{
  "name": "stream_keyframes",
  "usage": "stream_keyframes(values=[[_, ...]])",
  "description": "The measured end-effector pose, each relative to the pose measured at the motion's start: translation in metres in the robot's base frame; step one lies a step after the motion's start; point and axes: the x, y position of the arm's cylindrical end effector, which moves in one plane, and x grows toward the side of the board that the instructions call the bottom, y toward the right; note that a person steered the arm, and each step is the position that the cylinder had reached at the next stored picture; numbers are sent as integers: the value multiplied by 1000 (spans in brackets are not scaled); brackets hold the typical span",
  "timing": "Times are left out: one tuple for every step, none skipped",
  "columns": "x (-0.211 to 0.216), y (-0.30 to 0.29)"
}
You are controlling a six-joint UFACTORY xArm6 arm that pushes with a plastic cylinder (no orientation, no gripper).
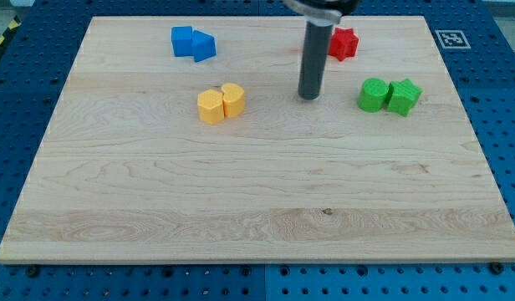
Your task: Move the yellow blocks to the left side of the board
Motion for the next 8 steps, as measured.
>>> stream_keyframes(values=[[0, -12], [3, -41], [9, -68], [10, -93], [10, -117], [10, -125], [10, -125], [14, -121]])
